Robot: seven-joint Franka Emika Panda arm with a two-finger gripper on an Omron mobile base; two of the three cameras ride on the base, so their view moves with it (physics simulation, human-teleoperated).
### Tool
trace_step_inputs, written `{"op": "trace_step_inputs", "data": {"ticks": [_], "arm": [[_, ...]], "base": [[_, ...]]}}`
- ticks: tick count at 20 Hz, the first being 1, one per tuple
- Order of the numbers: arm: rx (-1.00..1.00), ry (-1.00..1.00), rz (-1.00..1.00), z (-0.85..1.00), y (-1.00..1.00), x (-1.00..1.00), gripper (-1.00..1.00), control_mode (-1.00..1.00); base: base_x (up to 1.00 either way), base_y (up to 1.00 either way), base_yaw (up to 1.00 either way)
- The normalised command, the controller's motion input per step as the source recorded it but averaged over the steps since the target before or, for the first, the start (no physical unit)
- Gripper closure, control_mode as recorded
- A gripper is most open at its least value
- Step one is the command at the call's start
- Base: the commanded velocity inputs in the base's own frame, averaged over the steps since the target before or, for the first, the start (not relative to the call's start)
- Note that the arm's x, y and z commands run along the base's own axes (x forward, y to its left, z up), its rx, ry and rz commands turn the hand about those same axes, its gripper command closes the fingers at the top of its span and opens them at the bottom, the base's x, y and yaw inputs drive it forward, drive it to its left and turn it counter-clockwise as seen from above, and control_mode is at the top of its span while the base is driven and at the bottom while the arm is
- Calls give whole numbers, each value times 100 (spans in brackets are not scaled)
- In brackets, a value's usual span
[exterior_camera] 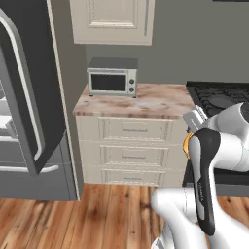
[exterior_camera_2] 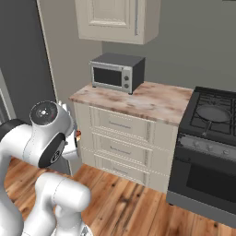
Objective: Place the cold items (eggplant and orange) from the fridge in one tupperware on the dining counter. Place the warm items (hot dog and kebab skewer) in the stove area in another tupperware.
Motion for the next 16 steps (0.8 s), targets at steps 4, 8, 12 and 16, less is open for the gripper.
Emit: {"op": "trace_step_inputs", "data": {"ticks": [4,8,12,16], "arm": [[0,0,0,0,0,0,100,100],[0,0,0,0,0,0,100,100],[0,0,0,0,0,0,100,100],[0,0,0,0,0,0,100,100]], "base": [[-20,80,-4],[-9,92,-10],[-11,88,-13],[-20,84,-13]]}}
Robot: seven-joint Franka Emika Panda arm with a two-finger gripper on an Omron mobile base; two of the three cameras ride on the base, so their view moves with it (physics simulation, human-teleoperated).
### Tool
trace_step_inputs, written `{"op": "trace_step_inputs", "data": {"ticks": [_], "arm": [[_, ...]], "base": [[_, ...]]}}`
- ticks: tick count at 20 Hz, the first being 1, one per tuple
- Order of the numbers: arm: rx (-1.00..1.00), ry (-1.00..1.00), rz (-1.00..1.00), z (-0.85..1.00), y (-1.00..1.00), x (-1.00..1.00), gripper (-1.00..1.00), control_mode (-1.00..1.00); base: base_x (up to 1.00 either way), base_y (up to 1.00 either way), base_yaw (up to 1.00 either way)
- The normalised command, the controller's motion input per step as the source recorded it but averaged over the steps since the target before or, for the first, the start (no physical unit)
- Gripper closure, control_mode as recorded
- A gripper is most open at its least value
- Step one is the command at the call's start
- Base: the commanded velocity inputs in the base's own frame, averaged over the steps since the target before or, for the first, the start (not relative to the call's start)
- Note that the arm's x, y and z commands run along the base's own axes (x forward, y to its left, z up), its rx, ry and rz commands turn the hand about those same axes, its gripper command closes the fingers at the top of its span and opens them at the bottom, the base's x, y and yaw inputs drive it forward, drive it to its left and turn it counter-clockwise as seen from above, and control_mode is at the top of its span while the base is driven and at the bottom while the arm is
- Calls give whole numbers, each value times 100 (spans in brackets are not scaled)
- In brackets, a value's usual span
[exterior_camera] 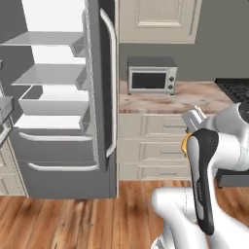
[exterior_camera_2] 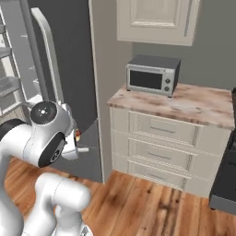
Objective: Place the cold items (eggplant and orange) from the fridge in one tupperware on the dining counter. Place the warm items (hot dog and kebab skewer) in the stove area in another tupperware.
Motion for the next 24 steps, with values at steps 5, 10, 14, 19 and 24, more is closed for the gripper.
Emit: {"op": "trace_step_inputs", "data": {"ticks": [5,10,14,19,24], "arm": [[0,0,0,0,0,0,100,100],[0,0,0,0,0,0,100,100],[0,0,0,0,0,0,100,100],[0,0,0,0,0,0,100,100],[0,0,0,0,0,0,100,100]], "base": [[-67,62,-12],[-49,73,-12],[-31,91,-13],[-20,100,-15],[-22,100,-16]]}}
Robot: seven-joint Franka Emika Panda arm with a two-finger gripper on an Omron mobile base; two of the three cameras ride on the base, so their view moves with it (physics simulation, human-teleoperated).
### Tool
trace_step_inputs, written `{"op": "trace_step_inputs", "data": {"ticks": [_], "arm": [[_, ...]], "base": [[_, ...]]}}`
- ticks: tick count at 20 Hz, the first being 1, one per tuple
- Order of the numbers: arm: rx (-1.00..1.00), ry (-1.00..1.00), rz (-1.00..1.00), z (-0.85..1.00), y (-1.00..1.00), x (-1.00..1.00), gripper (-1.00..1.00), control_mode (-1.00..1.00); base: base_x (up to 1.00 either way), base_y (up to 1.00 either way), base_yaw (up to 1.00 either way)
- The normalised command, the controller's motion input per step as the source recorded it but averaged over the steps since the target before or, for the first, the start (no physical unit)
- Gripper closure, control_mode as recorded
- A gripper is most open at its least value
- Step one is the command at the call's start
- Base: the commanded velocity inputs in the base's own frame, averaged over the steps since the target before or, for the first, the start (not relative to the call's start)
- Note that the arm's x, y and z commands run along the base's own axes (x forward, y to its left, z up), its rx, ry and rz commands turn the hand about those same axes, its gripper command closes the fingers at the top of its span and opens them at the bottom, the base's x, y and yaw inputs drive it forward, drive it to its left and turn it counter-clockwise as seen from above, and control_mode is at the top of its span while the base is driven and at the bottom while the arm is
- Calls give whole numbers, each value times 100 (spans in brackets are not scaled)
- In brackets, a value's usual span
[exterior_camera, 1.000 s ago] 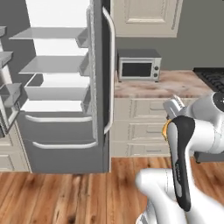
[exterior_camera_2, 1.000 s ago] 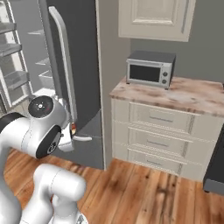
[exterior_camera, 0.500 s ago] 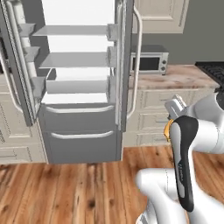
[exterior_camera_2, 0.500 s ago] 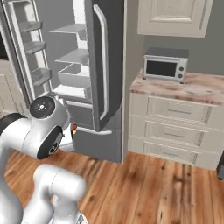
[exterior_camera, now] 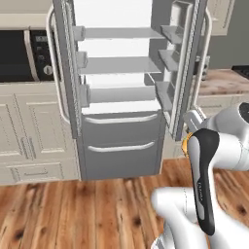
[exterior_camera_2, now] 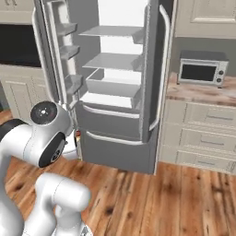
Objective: Place the cold items (eggplant and orange) from the fridge in one tupperware on the dining counter. Place the warm items (hot dog and kebab skewer) in the stove area in another tupperware.
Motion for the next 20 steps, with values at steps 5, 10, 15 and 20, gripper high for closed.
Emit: {"op": "trace_step_inputs", "data": {"ticks": [5,10,15,20], "arm": [[0,0,0,0,0,0,100,100],[0,0,0,0,0,0,100,100],[0,0,0,0,0,0,100,100],[0,0,0,0,0,0,100,100]], "base": [[-26,100,-19],[-32,98,-24],[-41,91,-31],[-62,73,-36]]}}
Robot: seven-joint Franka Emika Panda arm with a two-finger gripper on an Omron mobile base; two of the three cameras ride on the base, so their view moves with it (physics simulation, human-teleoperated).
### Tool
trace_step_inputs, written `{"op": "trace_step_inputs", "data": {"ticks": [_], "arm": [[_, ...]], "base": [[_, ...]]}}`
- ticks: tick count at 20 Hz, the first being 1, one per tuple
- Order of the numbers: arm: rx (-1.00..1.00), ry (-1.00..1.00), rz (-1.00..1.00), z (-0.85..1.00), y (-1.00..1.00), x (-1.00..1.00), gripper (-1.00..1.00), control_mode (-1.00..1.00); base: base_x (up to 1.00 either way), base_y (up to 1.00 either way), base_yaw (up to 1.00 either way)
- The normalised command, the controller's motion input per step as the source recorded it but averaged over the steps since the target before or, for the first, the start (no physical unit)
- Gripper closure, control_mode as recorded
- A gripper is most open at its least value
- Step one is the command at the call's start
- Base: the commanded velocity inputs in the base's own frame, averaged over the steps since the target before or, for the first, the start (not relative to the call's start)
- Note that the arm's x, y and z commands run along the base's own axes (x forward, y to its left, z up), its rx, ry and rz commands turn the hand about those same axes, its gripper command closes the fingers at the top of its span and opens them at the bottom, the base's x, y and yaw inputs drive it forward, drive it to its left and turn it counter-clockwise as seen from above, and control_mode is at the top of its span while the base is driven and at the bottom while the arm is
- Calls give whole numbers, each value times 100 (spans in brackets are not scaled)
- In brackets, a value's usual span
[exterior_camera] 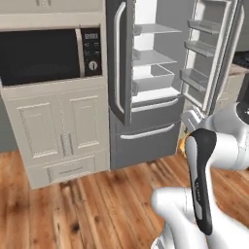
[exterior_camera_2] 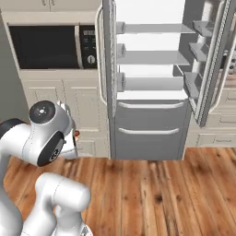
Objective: Place the cold items (eggplant and orange) from the fridge in one tupperware on the dining counter. Place the warm items (hot dog and kebab skewer) in the stove area in another tupperware.
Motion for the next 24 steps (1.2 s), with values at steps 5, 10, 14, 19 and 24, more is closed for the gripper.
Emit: {"op": "trace_step_inputs", "data": {"ticks": [5,10,14,19,24], "arm": [[0,0,0,0,0,0,100,100],[0,0,0,0,0,0,100,100],[0,0,0,0,0,0,100,100],[0,0,0,0,0,0,100,100],[0,0,0,0,0,0,100,100]], "base": [[-86,51,-40],[-92,44,-41],[-91,43,-39],[-89,32,-37],[-82,28,-35]]}}
